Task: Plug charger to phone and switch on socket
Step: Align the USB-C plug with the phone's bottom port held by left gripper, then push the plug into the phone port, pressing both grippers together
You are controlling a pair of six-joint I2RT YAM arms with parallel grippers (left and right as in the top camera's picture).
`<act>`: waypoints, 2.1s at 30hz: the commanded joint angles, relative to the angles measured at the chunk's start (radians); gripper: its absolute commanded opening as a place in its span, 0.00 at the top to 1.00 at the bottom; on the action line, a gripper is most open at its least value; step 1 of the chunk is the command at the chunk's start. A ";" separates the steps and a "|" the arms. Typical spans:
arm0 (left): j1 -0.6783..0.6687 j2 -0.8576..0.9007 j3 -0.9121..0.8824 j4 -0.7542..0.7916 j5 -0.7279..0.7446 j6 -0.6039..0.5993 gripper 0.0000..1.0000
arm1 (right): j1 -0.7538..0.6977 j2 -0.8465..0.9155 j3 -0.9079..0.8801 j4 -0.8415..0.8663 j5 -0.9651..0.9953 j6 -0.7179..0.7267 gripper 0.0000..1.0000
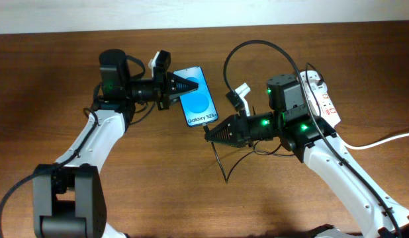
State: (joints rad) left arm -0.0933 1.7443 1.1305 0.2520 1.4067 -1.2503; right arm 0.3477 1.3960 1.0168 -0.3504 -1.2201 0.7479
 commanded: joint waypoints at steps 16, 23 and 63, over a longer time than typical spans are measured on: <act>-0.023 -0.009 0.014 0.010 0.045 0.105 1.00 | 0.005 -0.008 0.001 0.045 0.071 0.014 0.96; -0.044 -0.009 0.014 0.010 0.068 0.131 1.00 | 0.005 -0.008 0.001 0.114 0.103 0.018 0.96; -0.169 -0.009 -0.019 0.001 0.168 0.326 1.00 | -0.063 -0.008 0.071 0.213 0.182 -0.029 0.96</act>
State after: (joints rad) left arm -0.1642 1.7443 1.1839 0.2745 1.3579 -1.0157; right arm 0.3378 1.3960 0.9573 -0.2173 -1.1816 0.7444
